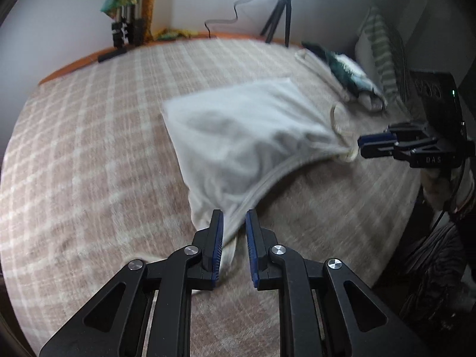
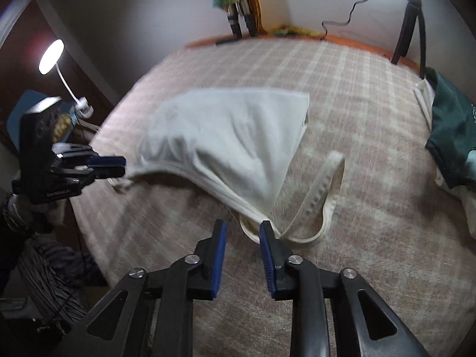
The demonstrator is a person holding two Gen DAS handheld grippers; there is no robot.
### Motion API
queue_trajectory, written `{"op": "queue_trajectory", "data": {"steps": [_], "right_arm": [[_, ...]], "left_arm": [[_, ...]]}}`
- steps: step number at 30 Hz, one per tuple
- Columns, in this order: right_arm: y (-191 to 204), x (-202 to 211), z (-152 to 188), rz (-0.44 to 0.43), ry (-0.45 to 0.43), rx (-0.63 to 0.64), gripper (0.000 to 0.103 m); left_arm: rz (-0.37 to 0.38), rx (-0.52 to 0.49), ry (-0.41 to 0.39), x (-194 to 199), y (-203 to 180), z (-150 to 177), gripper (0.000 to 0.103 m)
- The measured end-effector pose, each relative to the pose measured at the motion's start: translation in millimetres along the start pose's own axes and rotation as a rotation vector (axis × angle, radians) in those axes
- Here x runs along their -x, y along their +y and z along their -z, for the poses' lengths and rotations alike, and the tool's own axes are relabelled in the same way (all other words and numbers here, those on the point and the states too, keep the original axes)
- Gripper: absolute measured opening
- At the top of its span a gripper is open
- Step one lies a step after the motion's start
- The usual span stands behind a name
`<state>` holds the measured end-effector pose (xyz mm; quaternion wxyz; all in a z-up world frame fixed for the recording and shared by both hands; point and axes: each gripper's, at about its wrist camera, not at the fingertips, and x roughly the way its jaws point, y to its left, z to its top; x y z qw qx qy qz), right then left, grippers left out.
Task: Fold small clothes
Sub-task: 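Open both grippers and reposition them at the folded camisole's edge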
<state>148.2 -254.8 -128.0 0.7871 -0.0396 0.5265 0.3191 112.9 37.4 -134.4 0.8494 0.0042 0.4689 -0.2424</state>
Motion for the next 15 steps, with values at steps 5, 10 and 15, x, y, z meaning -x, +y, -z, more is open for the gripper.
{"op": "queue_trajectory", "data": {"steps": [5,10,15], "right_arm": [[-26,11,-17,-0.065,-0.117,-0.151,0.049],[-57,-19,-28,-0.132,-0.111,-0.320,0.052],[-75,-42,-32,-0.177,-0.078,-0.408,0.052]], "left_arm": [[0.055,0.192,-0.101,2,31,-21,0.056],[0.125,0.375,-0.067,-24,61,-27,0.056],[0.161,0.401,-0.006,-49,63,-25,0.056]]}}
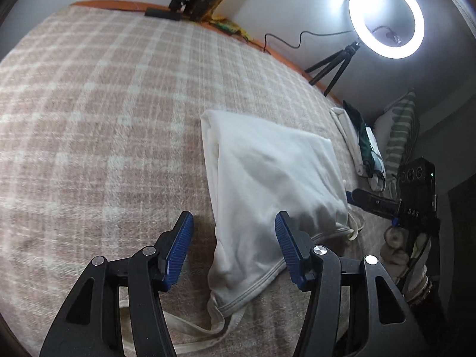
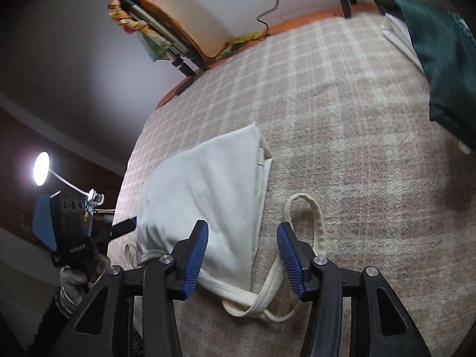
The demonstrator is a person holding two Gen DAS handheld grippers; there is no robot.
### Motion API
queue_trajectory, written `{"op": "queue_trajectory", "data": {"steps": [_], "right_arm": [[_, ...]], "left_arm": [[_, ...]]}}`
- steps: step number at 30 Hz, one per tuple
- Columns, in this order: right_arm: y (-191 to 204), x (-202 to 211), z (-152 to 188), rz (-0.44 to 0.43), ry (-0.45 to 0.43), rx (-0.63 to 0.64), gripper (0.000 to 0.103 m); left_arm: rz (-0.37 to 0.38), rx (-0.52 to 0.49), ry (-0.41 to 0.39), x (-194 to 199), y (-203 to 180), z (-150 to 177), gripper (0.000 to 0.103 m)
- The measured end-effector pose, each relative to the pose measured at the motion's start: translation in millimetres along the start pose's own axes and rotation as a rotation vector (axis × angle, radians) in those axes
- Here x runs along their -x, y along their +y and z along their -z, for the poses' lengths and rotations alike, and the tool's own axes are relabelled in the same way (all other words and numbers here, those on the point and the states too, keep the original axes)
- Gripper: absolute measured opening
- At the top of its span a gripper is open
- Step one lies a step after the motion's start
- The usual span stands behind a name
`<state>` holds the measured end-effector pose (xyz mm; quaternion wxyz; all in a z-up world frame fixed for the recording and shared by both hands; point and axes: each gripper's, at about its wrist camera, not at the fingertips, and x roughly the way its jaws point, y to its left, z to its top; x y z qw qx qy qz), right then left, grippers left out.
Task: Fold small clothes
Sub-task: 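Open both grippers and reposition them at the folded camisole's edge, then grasp the folded white camisole bundle with the left and right grippers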
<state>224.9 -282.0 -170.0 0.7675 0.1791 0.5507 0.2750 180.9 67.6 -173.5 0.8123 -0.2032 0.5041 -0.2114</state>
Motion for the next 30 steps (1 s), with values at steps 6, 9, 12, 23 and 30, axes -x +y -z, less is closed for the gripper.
{"op": "queue_trajectory", "data": {"steps": [6,9,12,23,30], "right_arm": [[-6,-13,-5,-0.056,0.032,-0.055,0.051],[-1,-21,-6,-0.079,0.043,-0.053,0.051],[2,-26,-7,-0.080,0.041,-0.059,0.045],[-1,-21,-10,-0.084,-0.009,-0.098,0.004],[16,-4,-17,-0.054,-0.054,-0.075,0.004]], "left_arm": [[0.057,0.022,-0.010,-6,0,-1,0.056],[0.084,0.025,-0.008,-7,0,-1,0.054],[0.106,0.035,-0.006,-11,-2,-2,0.050],[0.007,-0.110,-0.040,-13,-27,-1,0.011],[0.000,-0.154,-0.086,0,-45,0,0.010]]}}
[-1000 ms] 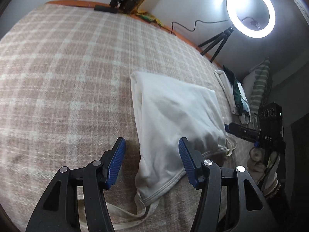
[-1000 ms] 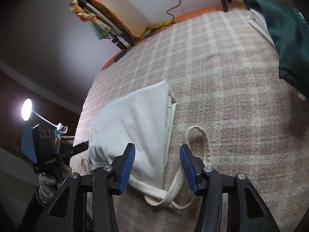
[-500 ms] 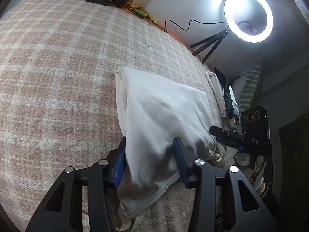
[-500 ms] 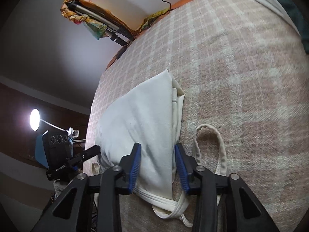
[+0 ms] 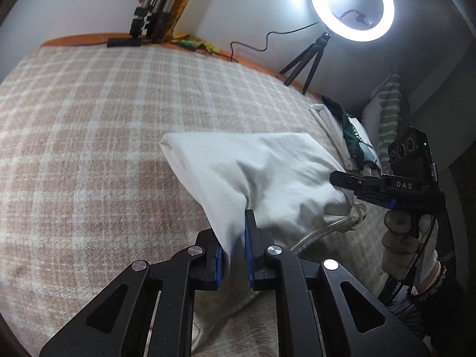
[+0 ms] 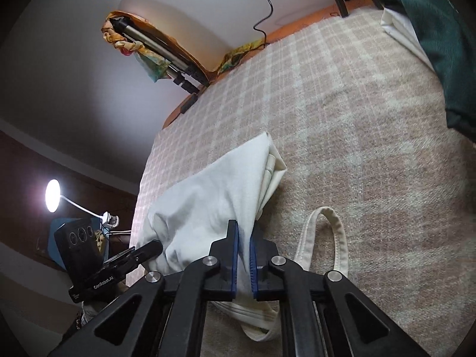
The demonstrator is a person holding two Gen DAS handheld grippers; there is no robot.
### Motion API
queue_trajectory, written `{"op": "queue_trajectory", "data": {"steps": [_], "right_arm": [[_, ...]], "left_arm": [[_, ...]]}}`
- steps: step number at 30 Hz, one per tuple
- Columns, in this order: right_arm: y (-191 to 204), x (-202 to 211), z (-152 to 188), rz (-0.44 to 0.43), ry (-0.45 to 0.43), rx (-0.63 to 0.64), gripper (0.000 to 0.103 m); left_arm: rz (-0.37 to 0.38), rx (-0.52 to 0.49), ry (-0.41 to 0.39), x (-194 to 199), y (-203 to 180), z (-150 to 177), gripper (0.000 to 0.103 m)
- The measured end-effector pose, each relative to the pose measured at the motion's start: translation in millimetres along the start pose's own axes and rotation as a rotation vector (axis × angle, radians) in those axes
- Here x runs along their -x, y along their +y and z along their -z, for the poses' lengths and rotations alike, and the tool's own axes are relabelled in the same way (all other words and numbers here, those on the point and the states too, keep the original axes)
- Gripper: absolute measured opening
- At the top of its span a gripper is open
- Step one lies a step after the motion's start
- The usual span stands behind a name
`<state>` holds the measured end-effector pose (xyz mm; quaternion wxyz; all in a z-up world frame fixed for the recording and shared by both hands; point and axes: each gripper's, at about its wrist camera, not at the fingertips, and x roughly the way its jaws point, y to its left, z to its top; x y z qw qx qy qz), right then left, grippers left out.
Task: Fold small clothes
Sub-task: 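Grasp the folded white camisole bundle with the left and right grippers, then carry the held camisole bundle with both grippers onto the dark green cloth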
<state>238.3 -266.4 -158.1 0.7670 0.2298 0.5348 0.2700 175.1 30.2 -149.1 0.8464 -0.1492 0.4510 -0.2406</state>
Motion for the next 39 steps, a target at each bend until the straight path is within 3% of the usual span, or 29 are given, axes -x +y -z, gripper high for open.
{"op": "queue_trajectory", "data": {"steps": [5,17,39], "right_arm": [[18,24,0,0.027,-0.045,0.068,0.004],[11,100,4,0.081,-0.144,0.092,0.004],[-57,231,-49,0.240,-0.368,0.136,0.004]], "left_arm": [[0.009,-0.031,-0.033,5,-18,-4,0.010],[0.058,-0.149,-0.089,-3,-78,-27,0.009],[0.151,-0.332,-0.173,-70,-217,-93,0.009]]}}
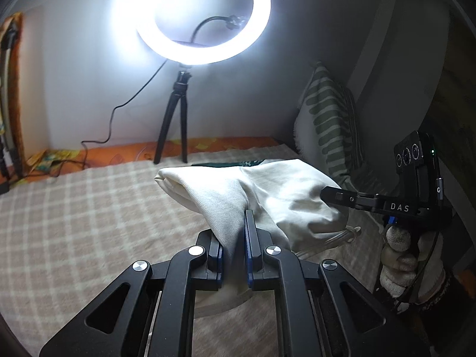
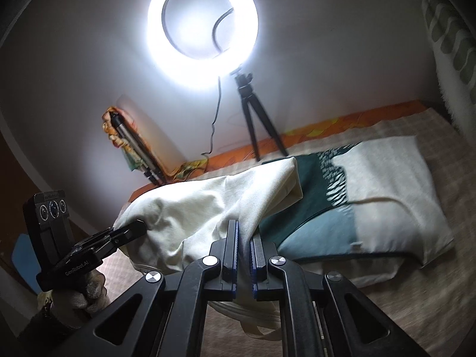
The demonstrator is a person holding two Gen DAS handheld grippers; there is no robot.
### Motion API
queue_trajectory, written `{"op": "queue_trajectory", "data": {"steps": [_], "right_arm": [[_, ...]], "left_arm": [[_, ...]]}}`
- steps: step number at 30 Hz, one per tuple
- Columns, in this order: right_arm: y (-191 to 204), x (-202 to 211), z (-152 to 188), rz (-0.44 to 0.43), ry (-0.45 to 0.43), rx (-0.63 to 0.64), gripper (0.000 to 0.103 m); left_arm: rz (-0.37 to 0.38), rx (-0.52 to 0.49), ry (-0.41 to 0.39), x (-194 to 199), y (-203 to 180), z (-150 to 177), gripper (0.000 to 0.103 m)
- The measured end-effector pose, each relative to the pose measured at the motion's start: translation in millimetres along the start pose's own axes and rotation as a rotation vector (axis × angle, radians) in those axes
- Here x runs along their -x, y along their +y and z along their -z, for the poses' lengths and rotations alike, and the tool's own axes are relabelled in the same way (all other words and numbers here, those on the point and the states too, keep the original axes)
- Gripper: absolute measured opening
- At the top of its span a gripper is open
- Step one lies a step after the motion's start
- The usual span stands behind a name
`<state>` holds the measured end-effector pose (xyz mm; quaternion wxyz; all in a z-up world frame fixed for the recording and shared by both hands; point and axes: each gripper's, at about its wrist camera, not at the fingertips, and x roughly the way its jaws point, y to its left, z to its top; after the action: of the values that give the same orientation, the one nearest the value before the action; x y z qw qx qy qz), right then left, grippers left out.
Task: Fold small clothes
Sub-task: 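Carry the held camisole bundle with both grippers onto the dark green cloth, then open both grippers and release the camisole onto the green cloth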
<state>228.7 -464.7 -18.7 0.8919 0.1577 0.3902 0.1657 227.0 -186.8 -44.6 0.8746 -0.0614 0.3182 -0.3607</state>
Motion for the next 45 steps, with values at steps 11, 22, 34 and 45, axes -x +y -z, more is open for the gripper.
{"op": "queue_trajectory", "data": {"steps": [11,22,34,45], "right_arm": [[-62,11,-44,0.096,-0.069,0.030,0.004],[-121,-11,-68,0.133,-0.101,0.007,0.004],[-158,-41,-56,0.203,-0.011,-0.014,0.004],[-146,-28,-46,0.335,0.014,0.033,0.059]], "left_arm": [[0.000,-0.071,-0.014,-66,-40,-25,0.009],[-0.028,-0.106,-0.007,-118,-49,-34,0.009],[-0.051,-0.122,0.111,-154,-58,-15,0.011],[-0.143,-0.092,0.195,-141,-60,-14,0.071]]}}
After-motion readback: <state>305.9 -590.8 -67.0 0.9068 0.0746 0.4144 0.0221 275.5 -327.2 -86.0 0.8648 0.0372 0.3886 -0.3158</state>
